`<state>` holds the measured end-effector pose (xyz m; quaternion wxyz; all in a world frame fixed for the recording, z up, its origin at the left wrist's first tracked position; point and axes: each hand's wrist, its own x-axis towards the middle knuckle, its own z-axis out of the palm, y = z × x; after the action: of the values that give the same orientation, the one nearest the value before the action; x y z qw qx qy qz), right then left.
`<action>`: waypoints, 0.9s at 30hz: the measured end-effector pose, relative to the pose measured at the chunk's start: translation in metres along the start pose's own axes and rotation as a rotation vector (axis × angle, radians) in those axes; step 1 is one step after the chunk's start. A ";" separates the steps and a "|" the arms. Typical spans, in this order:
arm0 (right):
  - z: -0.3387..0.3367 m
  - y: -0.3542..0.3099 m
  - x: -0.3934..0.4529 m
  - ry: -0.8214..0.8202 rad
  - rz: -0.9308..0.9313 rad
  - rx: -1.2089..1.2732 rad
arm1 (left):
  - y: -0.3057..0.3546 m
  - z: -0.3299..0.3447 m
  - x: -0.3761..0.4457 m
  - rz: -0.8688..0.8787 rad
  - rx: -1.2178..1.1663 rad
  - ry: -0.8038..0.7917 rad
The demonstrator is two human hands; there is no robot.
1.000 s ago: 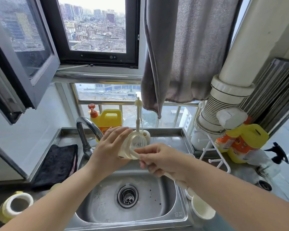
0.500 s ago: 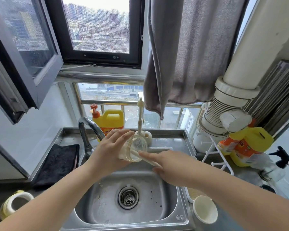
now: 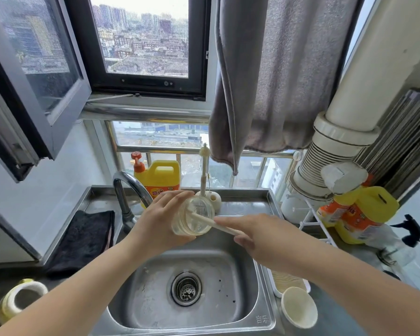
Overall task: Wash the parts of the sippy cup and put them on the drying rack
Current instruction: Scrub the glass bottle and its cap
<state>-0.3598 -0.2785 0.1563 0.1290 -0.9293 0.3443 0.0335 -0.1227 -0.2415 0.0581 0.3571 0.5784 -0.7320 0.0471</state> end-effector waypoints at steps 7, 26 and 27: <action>0.002 -0.010 0.007 0.067 -0.042 -0.427 | -0.001 0.005 -0.001 0.041 -0.036 -0.035; 0.021 -0.015 0.014 -0.235 0.215 1.310 | 0.001 -0.006 0.027 0.259 0.128 0.188; 0.021 -0.012 0.013 -0.179 0.187 1.024 | -0.001 -0.005 0.026 0.279 0.144 0.141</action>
<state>-0.3419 -0.2725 0.1365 0.5918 -0.7063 0.3855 -0.0483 -0.1215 -0.2606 0.0766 0.3552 0.4905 -0.7730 0.1889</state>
